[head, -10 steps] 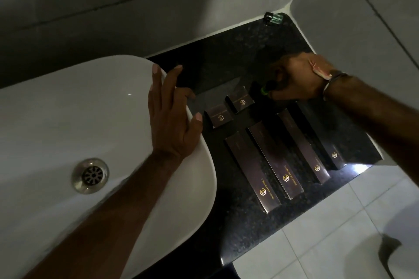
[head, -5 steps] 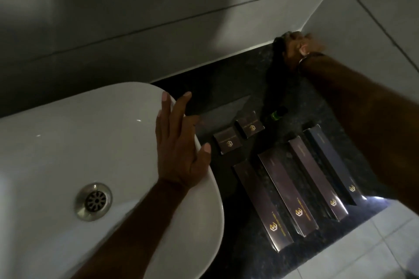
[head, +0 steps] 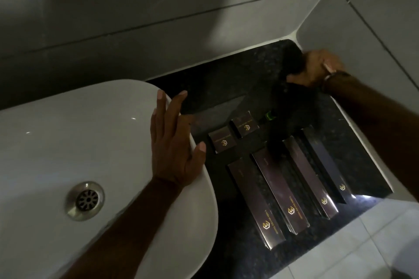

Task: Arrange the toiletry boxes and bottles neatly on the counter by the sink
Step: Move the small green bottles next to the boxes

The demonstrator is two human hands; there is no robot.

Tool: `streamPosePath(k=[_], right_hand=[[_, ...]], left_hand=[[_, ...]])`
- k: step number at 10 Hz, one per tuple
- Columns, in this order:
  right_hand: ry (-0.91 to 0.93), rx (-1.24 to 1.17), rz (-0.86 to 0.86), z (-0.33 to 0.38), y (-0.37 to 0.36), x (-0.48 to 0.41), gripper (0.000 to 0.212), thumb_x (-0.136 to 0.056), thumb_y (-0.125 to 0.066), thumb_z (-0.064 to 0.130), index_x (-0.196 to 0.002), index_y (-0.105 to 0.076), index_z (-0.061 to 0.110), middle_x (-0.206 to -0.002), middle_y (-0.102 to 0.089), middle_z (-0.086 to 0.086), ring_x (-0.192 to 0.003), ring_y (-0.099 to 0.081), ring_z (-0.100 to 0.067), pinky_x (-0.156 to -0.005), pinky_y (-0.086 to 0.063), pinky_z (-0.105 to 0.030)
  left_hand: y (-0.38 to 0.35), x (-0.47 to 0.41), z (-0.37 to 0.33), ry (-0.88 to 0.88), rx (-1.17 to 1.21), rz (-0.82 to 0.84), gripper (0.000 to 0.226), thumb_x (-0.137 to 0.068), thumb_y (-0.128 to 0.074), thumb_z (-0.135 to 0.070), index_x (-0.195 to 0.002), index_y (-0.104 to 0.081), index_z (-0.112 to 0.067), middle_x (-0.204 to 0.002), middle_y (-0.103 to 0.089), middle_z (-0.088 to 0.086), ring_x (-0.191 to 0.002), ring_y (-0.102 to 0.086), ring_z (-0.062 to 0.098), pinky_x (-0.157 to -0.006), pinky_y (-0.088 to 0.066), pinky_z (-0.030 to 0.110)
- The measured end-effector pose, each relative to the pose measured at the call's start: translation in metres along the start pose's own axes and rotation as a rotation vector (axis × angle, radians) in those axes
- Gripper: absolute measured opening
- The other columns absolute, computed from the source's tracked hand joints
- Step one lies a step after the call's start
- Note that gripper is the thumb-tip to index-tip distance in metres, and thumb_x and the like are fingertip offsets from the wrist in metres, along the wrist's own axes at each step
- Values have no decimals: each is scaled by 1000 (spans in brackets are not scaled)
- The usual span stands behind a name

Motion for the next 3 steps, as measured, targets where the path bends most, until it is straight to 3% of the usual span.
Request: streamPosePath(k=[2, 3], right_hand=[[84, -128, 33, -26, -24, 65, 26, -75, -80, 41, -92, -75, 22, -86, -76, -2, -81, -72, -24, -79, -58, -37], [102, -105, 31, -23, -28, 75, 29, -76, -77, 47, -96, -74, 26, -87, -76, -1, -81, -72, -24, -77, -57, -36]], left_hand=[[0, 0, 0, -24, 14, -14, 38, -90, -42, -45, -112, -52, -16, -164, -34, 15, -161, -1, 28, -123, -23, 61], [0, -1, 0, -19, 6, -17, 40, -90, -42, -44, -114, -53, -15, -164, -34, 14, -161, -2, 29, -125, -21, 56]])
Point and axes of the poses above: each hand's wrist, its own x-axis away from the middle knuckle, its own y-axis out of the back of the hand, z = x × y, the point moved 1 cm from there along -x, towards the middle knuckle
